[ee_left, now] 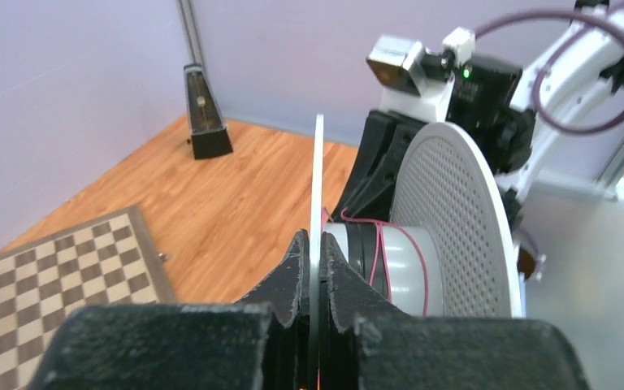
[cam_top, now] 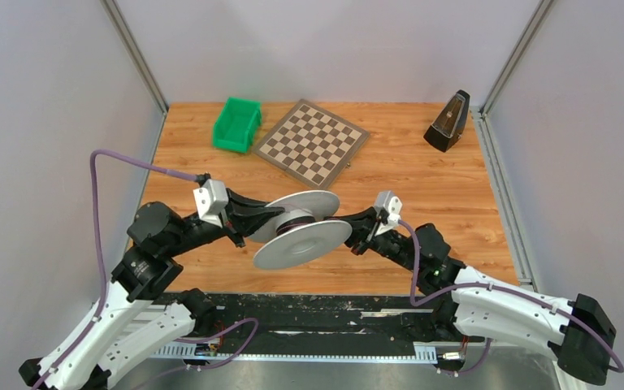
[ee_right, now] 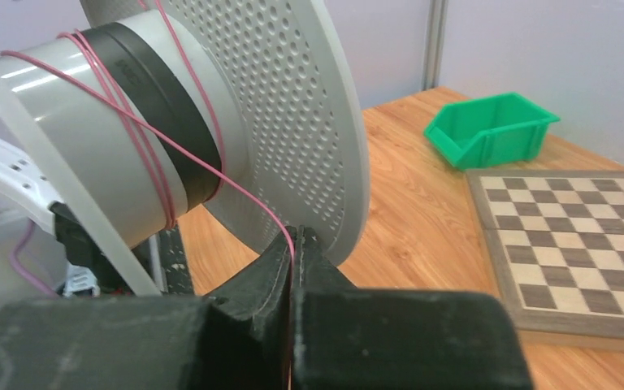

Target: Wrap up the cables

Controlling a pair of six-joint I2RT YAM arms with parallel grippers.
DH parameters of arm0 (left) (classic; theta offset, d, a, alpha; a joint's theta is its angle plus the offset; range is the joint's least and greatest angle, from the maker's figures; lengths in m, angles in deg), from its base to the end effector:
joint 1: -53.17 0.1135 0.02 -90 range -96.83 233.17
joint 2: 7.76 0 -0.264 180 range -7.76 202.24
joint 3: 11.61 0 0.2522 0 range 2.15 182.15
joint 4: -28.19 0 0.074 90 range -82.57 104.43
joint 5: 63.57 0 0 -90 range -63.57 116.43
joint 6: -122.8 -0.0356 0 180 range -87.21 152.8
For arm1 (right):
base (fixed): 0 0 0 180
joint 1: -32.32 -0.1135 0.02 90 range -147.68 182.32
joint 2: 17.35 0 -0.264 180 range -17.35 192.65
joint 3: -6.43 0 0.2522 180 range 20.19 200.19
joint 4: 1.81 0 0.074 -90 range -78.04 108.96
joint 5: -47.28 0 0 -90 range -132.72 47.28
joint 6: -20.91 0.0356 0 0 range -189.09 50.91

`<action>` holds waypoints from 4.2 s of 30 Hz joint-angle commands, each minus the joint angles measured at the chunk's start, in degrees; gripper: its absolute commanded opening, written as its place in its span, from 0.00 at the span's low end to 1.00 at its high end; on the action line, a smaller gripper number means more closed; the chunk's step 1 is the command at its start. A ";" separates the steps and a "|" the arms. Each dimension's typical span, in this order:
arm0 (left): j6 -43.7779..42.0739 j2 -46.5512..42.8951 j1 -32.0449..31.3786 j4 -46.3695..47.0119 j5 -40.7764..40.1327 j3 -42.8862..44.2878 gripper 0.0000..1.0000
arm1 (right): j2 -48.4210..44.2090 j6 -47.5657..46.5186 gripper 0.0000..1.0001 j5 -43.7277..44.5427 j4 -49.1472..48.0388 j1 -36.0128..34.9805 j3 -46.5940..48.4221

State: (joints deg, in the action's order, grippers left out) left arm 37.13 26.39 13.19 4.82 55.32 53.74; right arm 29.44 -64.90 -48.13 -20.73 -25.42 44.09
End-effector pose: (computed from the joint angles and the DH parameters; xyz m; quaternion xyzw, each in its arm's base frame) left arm 0.0820 -0.0912 0.4067 0.3738 0.5483 -0.4271 0.6142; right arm 0.1018 0.1676 0.2845 -0.3221 0.5582 0.4192 0.6395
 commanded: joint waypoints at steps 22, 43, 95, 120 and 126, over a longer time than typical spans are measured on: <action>57.33 -0.37 0.35 34.76 -38.75 -17.22 0.00 | 16.18 32.28 0.00 5.11 -26.87 -0.29 7.55; 64.77 -1.53 0.35 16.91 -50.53 -13.07 0.00 | 17.84 34.01 0.00 14.89 -15.82 -0.19 8.96; 32.84 4.06 1.19 -3.76 -41.34 -3.17 0.00 | -3.56 34.74 0.20 28.97 22.00 0.93 3.37; -1.46 10.78 5.45 -26.57 13.24 8.41 0.00 | 10.18 -31.91 0.42 -34.55 37.80 10.16 36.74; -6.24 10.92 5.52 -26.21 20.42 7.39 0.00 | 15.77 -35.51 0.50 -42.77 38.75 10.15 39.10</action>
State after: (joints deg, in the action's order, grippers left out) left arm 36.08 37.80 18.45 -22.91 66.44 59.03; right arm 43.97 -93.21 -78.38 17.28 -15.36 81.54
